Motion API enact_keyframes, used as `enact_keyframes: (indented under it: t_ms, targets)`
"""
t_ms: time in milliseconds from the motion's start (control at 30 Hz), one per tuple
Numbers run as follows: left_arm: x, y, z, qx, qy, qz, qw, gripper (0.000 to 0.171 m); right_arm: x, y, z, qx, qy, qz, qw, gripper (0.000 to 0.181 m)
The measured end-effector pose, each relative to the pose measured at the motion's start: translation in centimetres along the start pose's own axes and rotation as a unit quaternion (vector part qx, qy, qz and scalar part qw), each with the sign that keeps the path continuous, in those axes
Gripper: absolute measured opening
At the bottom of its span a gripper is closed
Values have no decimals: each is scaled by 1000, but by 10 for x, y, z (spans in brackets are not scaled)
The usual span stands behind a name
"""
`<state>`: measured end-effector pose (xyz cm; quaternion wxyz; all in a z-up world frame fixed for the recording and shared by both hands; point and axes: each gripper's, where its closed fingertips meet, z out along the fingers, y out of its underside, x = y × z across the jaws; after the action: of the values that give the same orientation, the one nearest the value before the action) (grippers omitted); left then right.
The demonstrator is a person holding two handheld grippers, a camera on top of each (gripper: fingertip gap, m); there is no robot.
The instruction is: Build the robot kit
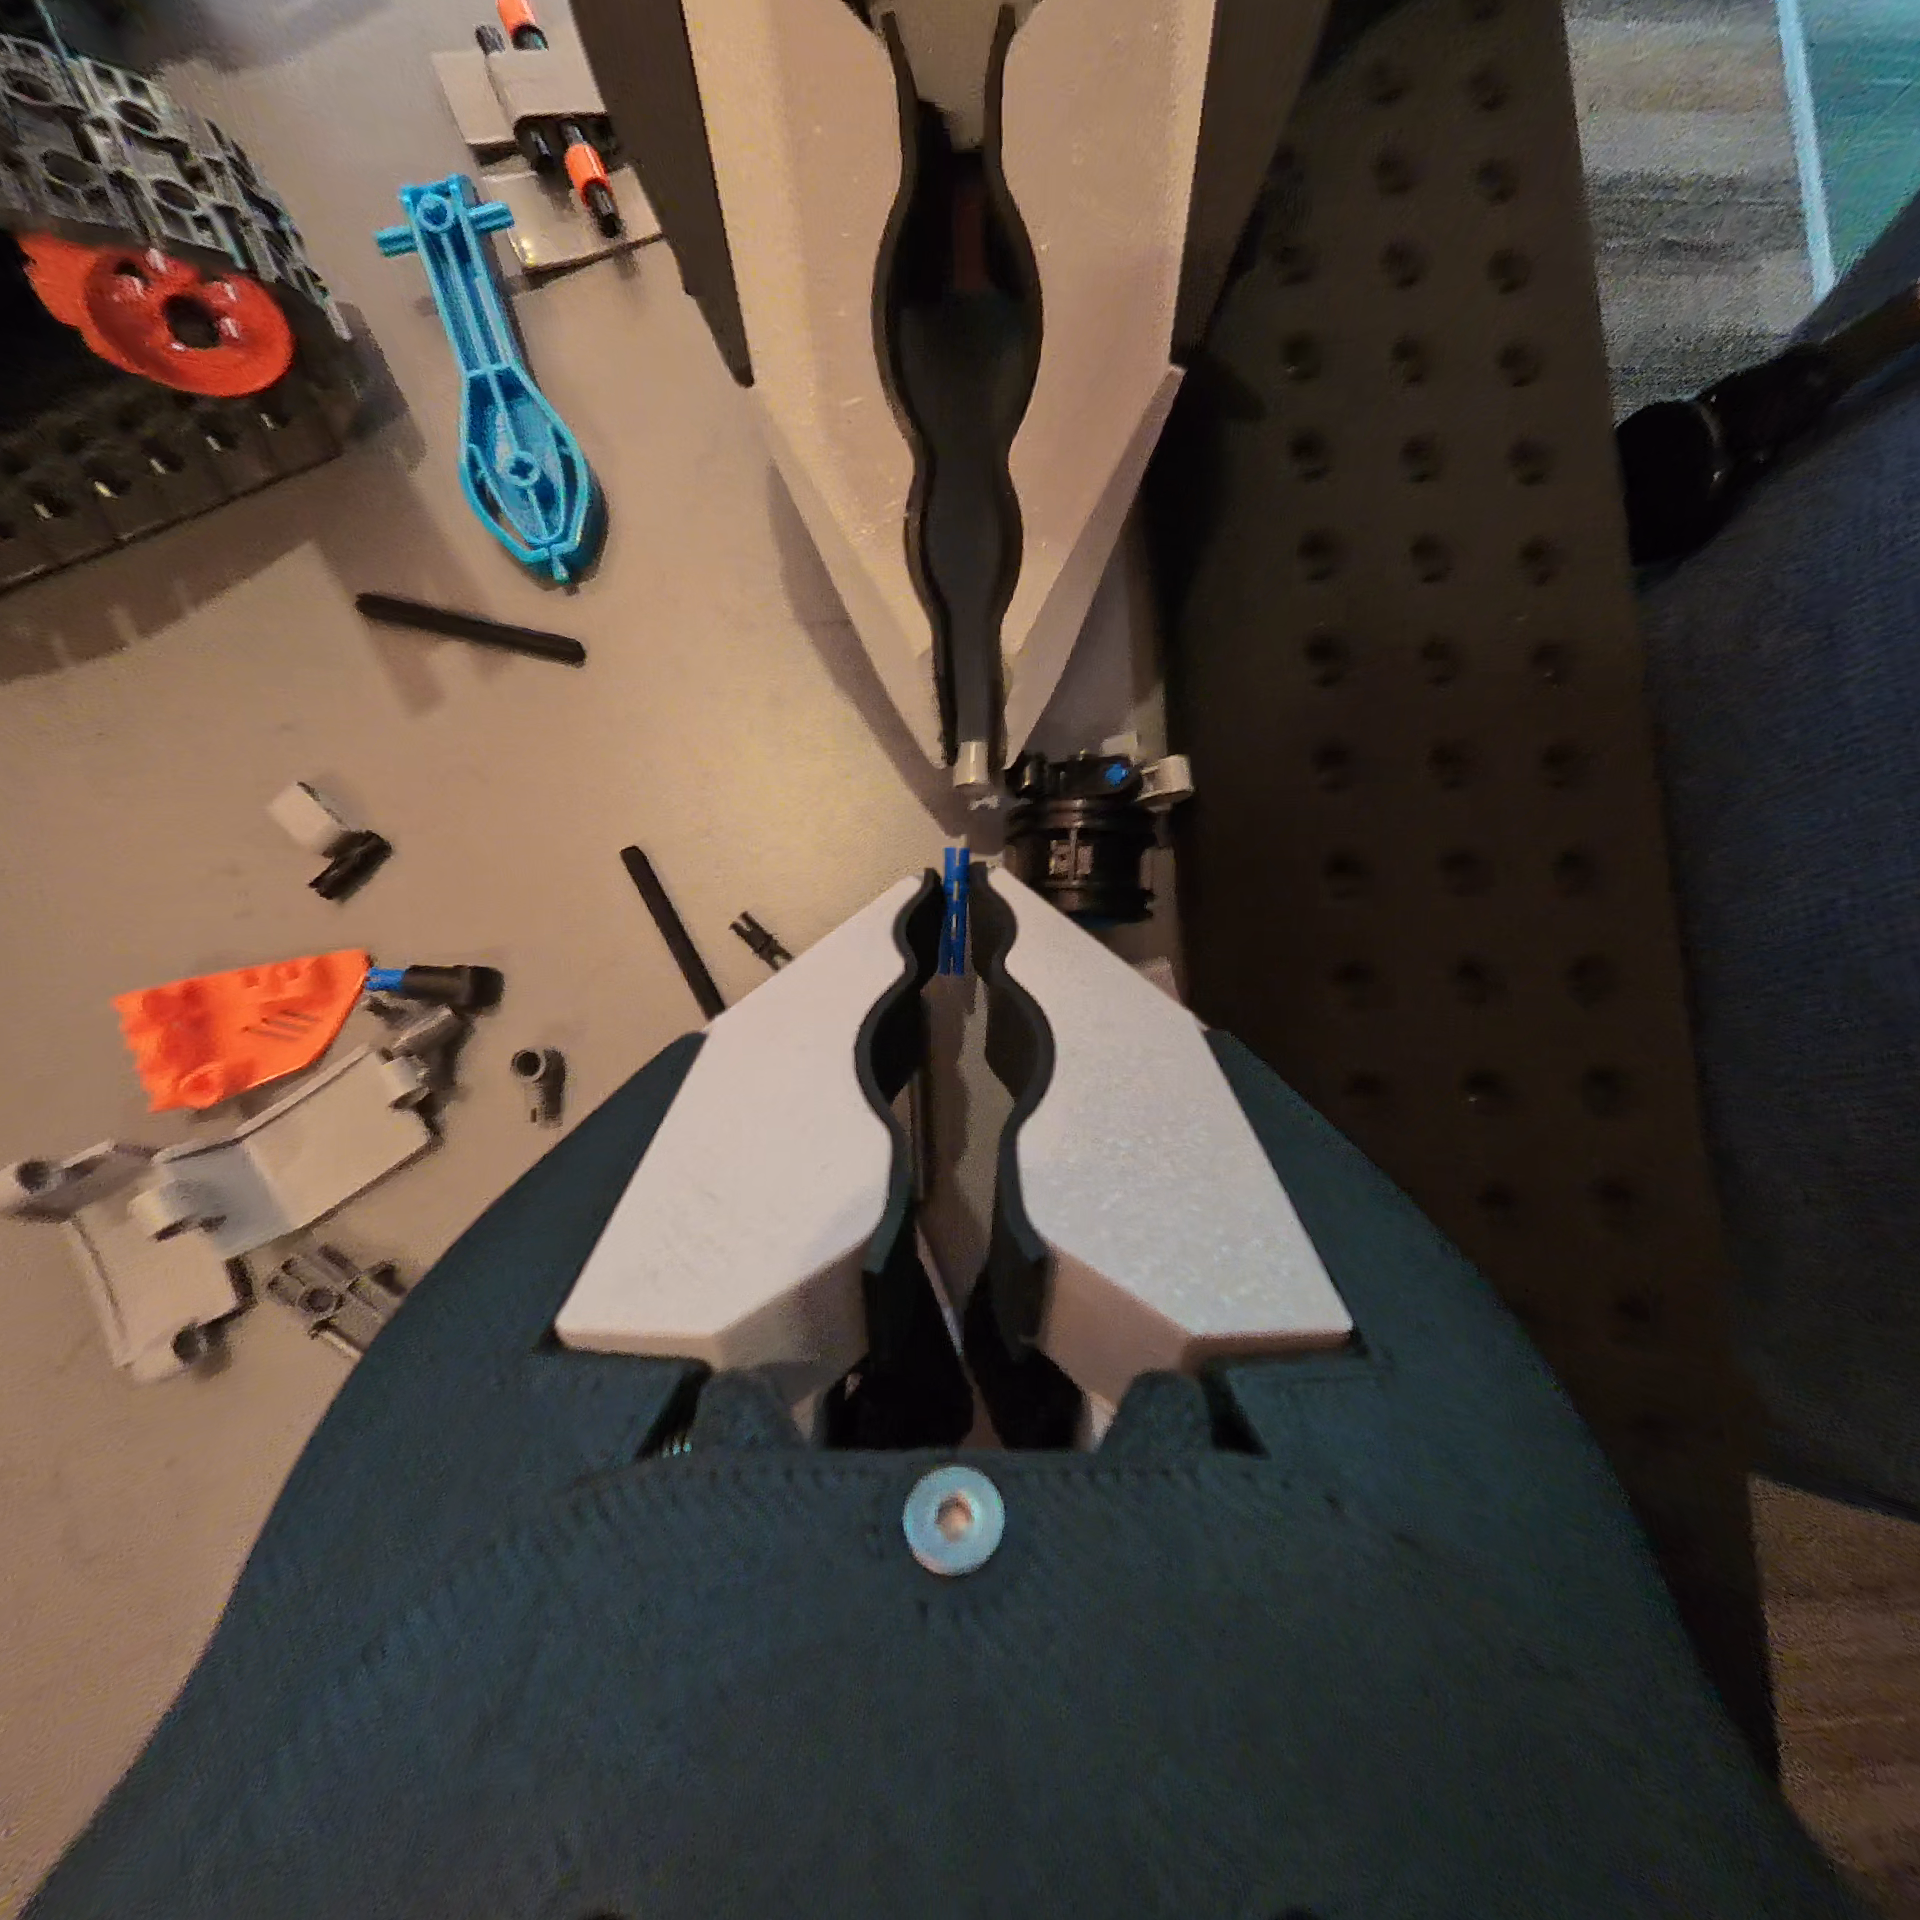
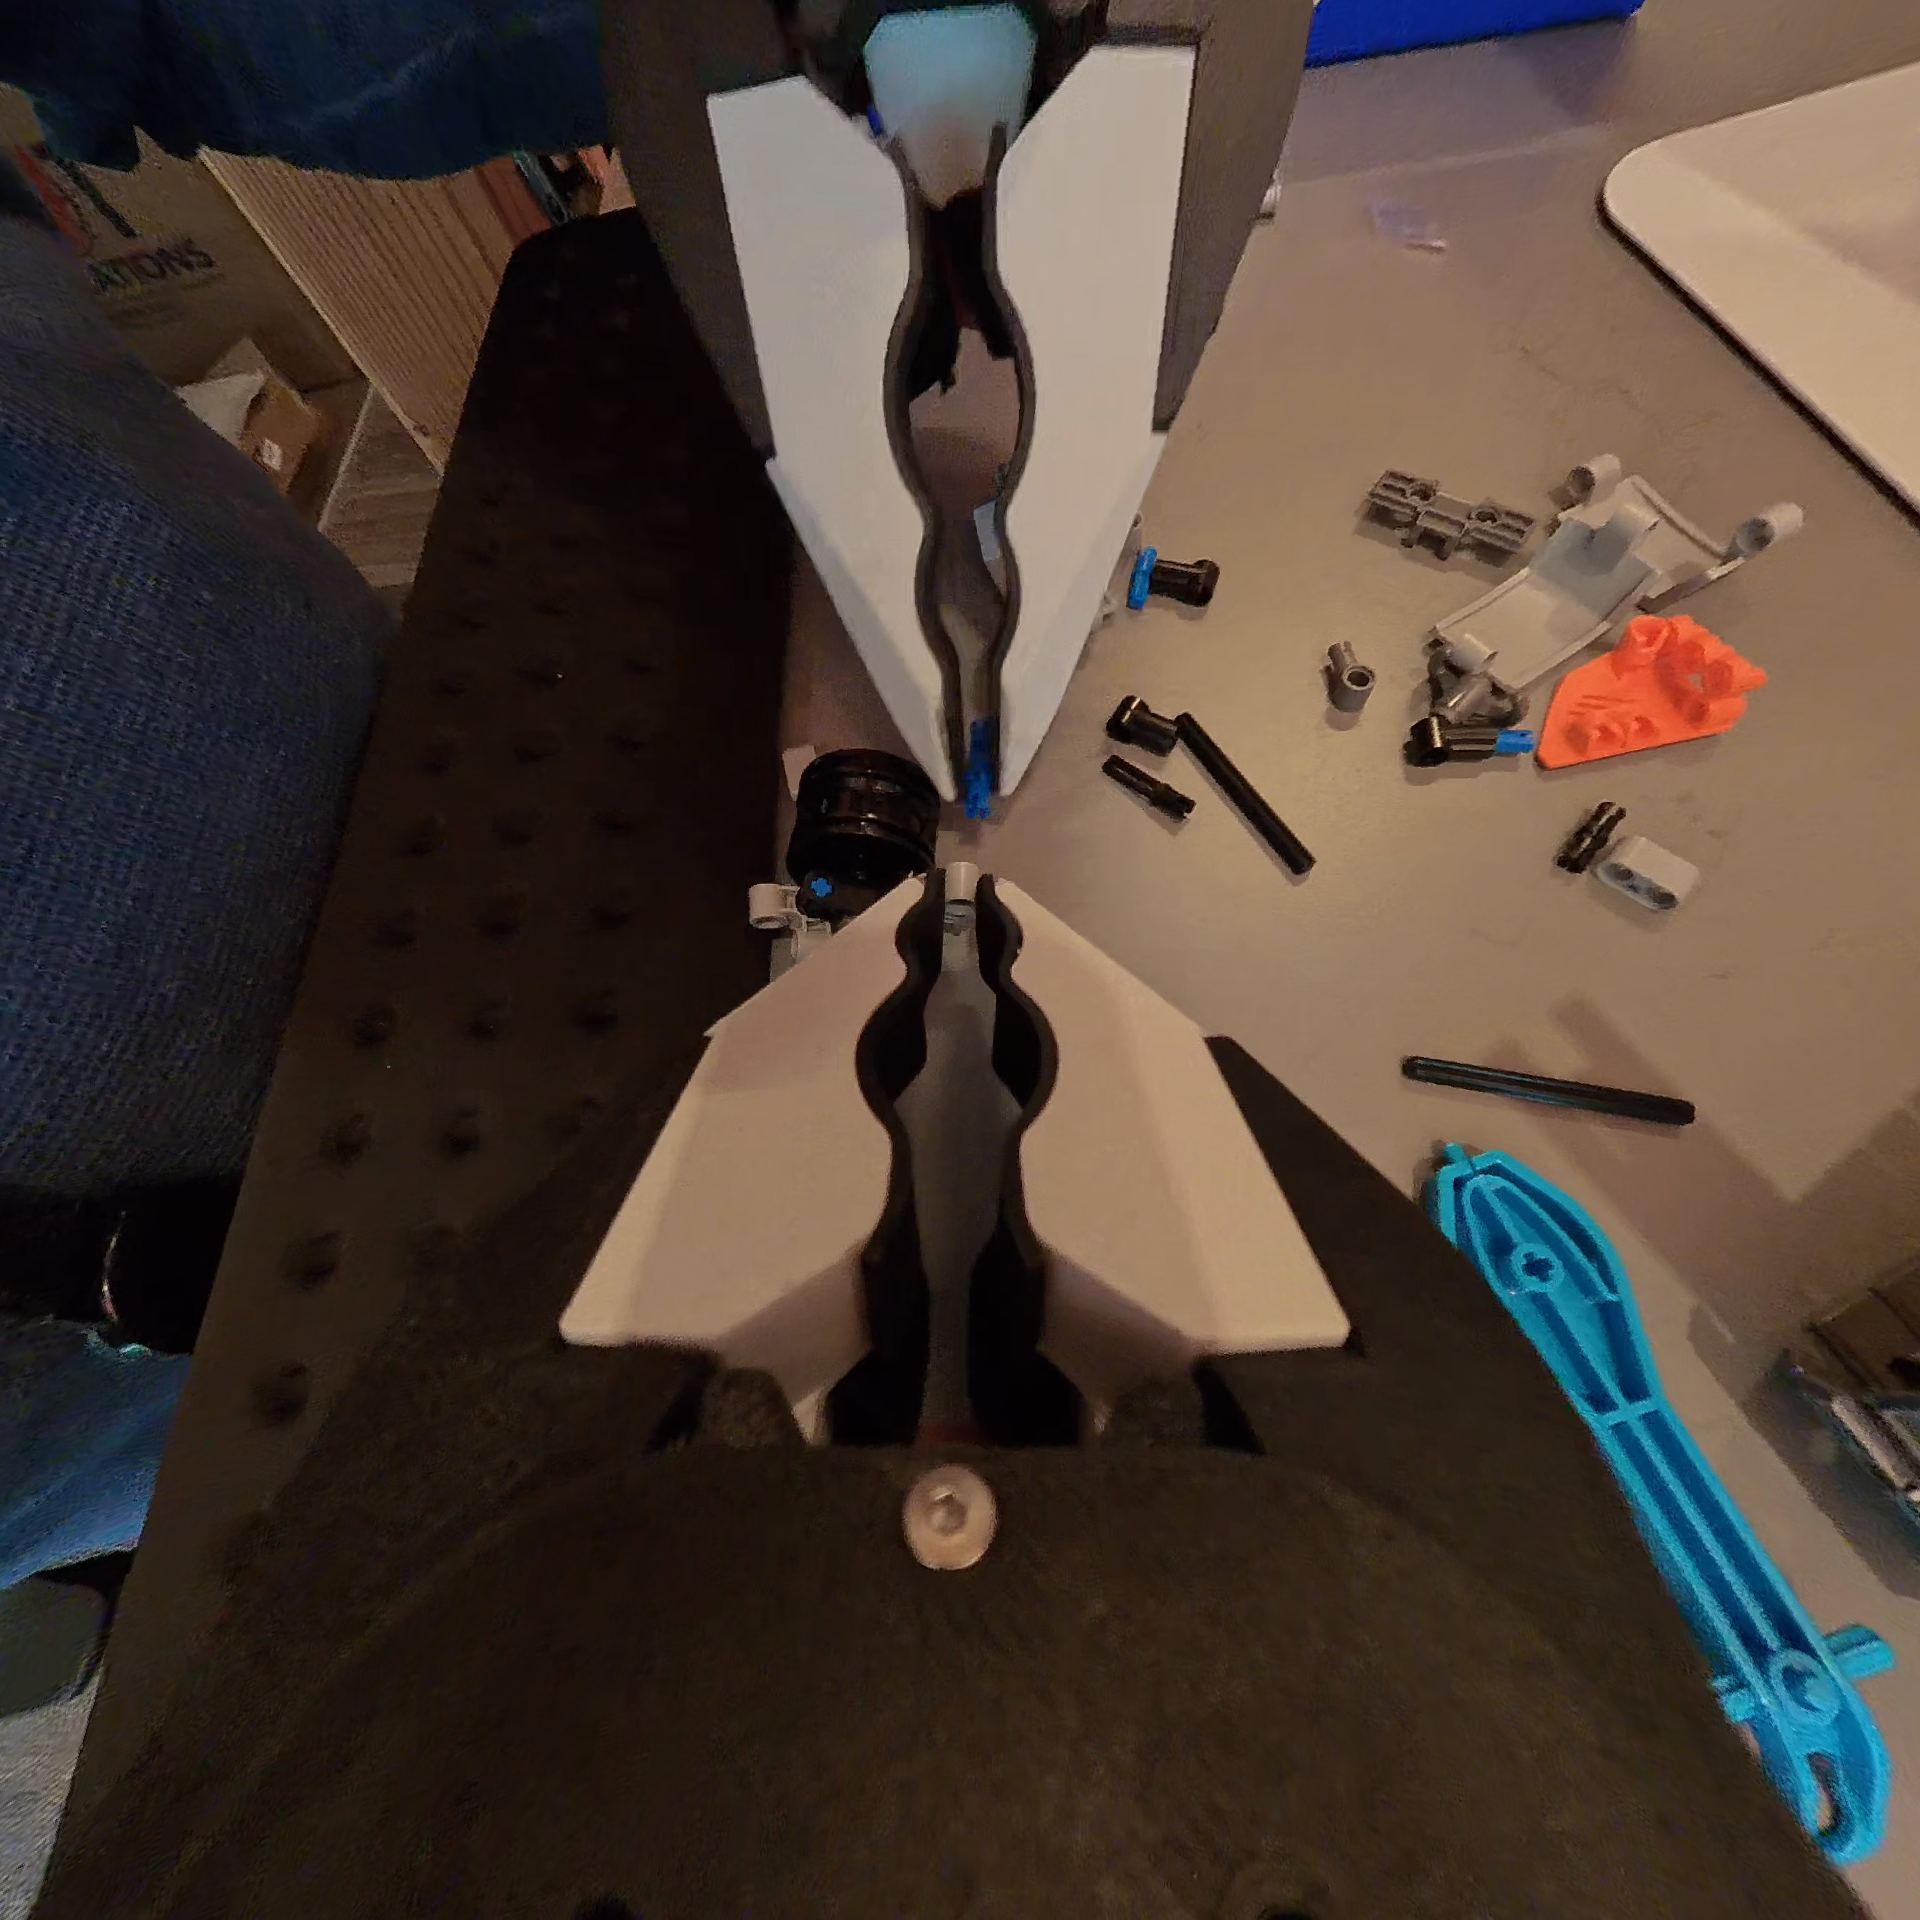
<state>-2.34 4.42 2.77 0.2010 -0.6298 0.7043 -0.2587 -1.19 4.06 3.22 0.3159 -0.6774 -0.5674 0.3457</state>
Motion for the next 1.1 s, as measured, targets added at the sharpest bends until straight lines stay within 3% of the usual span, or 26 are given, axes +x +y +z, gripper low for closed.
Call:
enact_keyframes:
  t_ms: [633, 800, 867, 1033, 1100]
  targets:
    - [6, -8, 8, 45, 44, -59, 996, 0, -1, -2, 3, -3, 45, -70, 997, 3]
    - [11, -13, 9, 40, 44, -48, 997, 0, -1, -5, 6, -7, 59, -94, 994, 0]
    - [13, -4, 16, -5, 27, -22, 999, 1, -4, 2, 9, -30, 52, -104, 993, 0]
    - [5, 5, 17, -41, 3, -18, 999, 2, -2, 0, 4, -17, 44, -77, 996, 0]
    - [8, 3, 15, -29, 19, -27, 999, 2, 2, -3, -2, -6, 41, -48, 998, 0]
